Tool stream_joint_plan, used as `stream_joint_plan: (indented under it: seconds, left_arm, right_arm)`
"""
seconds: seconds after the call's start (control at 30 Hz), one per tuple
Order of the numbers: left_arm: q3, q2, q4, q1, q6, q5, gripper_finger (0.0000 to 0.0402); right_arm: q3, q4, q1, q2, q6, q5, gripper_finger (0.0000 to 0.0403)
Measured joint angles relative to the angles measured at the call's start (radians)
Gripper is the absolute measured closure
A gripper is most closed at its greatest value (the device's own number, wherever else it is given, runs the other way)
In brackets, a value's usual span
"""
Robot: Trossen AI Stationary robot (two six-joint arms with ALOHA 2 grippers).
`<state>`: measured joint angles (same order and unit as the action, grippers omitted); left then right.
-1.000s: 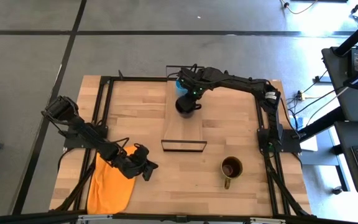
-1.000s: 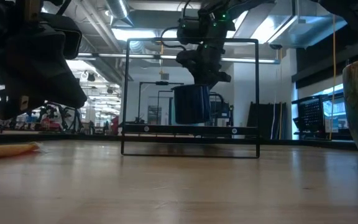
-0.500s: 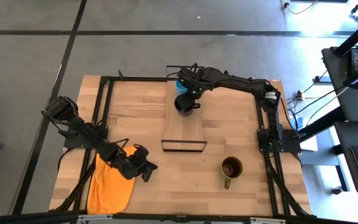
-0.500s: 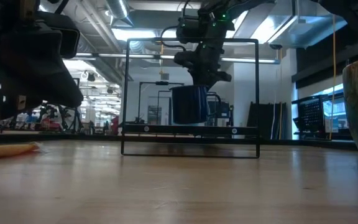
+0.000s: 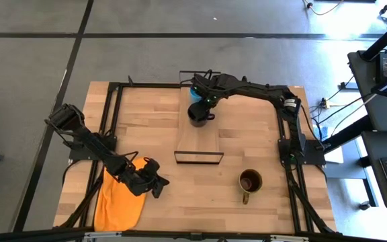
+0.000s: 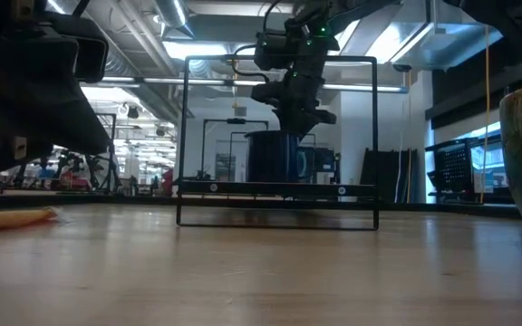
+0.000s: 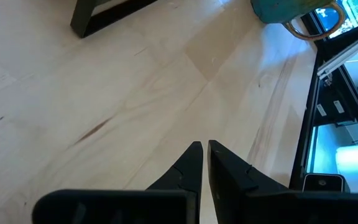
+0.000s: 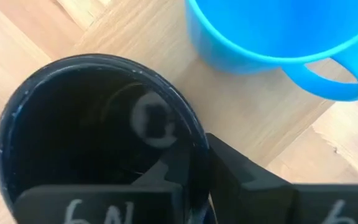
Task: Stack small to large cups/mugs on shelf
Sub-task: Put the dark blue mug on the shelf, then put the green mug on the shelf
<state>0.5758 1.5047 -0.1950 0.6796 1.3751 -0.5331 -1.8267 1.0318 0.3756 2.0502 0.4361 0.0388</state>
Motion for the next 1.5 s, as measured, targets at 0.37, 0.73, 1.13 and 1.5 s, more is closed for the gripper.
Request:
stream_joint_plan:
  seconds: [0.37, 0.73, 1.13, 1.5]
  left_arm:
    - [0.000, 0.000, 0.000, 0.003, 0.009, -0.004, 0.0383]
    - [0.000, 0.000, 0.000, 0.003, 0.010, -0.004, 0.0382]
    - [0.000, 0.000, 0.000, 0.003, 0.010, -0.004, 0.0382]
    - [0.000, 0.000, -0.015, 0.016, 0.010, -0.062, 0.0382]
  right_arm:
    - [0.000, 0.003, 0.015, 0.001, -0.042, 0.023, 0.0290]
    - [0.000, 0.010, 0.021, 0.001, -0.054, 0.085, 0.0288]
    - [-0.158, 0.085, 0.022, 0.003, -0.081, 0.073, 0.0258]
    - [-0.465, 0.542, -0.043, -0.009, -0.101, 0.120, 0.0249]
